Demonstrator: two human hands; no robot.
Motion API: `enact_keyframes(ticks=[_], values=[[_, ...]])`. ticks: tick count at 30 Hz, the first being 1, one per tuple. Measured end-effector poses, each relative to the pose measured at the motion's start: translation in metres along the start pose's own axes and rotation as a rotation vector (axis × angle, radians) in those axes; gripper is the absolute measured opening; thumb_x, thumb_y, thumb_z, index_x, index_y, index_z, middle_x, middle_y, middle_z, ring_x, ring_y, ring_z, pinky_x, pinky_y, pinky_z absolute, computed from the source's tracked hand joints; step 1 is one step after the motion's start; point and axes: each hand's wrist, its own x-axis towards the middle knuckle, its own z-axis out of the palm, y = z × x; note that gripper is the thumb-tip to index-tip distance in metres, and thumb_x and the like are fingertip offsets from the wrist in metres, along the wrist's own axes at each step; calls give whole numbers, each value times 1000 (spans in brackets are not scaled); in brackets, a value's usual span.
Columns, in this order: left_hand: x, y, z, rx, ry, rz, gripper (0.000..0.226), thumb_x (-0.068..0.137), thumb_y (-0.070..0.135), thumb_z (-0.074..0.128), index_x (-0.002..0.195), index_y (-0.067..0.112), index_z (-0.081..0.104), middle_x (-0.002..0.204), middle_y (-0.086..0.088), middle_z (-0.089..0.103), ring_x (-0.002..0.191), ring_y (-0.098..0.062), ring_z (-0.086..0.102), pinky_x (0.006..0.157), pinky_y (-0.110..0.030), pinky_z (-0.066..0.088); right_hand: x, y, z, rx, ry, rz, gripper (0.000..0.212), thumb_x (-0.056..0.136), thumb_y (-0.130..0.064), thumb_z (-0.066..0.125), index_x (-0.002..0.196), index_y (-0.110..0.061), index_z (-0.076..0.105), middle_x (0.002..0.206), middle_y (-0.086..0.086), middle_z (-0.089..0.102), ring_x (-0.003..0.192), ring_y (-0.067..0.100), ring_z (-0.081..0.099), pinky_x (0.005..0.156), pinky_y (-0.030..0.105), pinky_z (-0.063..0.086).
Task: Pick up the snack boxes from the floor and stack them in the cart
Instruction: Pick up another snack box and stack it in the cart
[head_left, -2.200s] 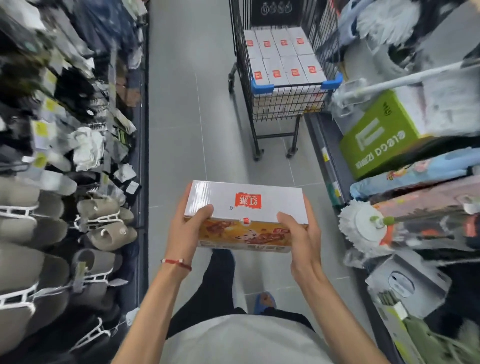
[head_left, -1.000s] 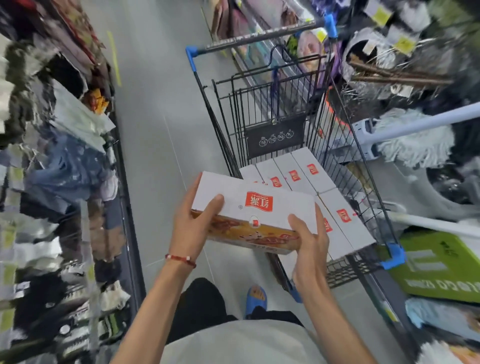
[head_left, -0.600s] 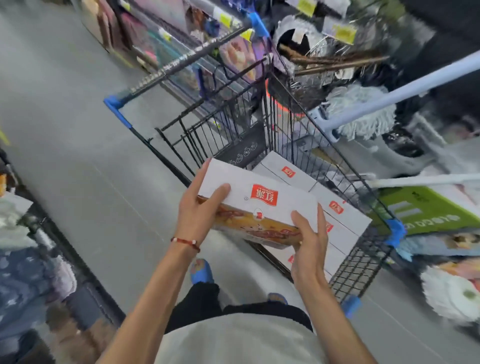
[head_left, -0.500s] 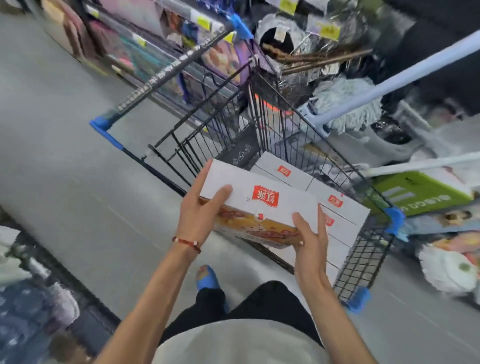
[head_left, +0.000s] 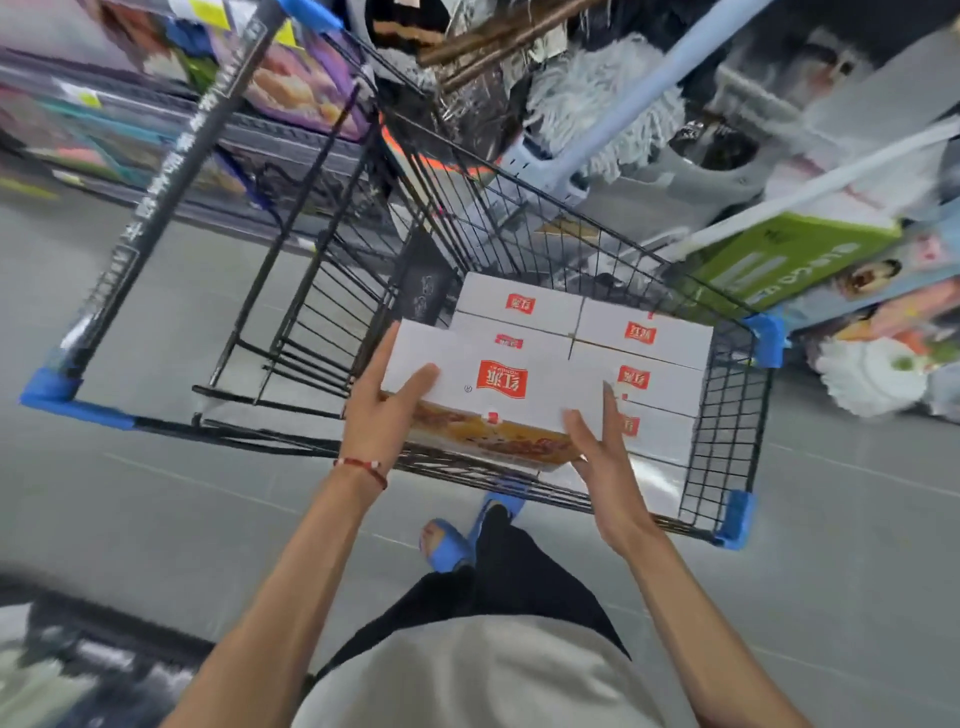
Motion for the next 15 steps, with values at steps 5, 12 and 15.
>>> enact_keyframes(ticks=[5, 12, 15], values=[[20, -16, 16, 57, -37, -151, 63, 96, 10, 66, 152, 26, 44, 131, 1, 64, 118, -18, 63, 78, -16, 58, 23, 10, -8, -41, -37, 42, 79, 102, -50, 53, 163, -48, 3, 137, -44, 32, 145, 0, 31, 118, 25, 23], [35, -39, 22, 132, 16, -294, 66, 96, 2, 62, 154, 25, 40, 131, 3, 54, 120, -19, 52, 87, -21, 50, 49, 25, -7, -46, -72, 107, 72, 109, -18, 52, 165, -29, 7, 124, -37, 46, 97, -36, 49, 86, -6, 41], [45, -47, 16, 239, -30, -303, 65, 96, 1, 62, 153, 23, 40, 131, 5, 52, 123, -18, 50, 95, -20, 44, 57, 40, -2, -69, -40, 126, 74, 107, -11, 56, 162, -29, 10, 131, -27, 51, 121, -11, 52, 120, 28, 37]])
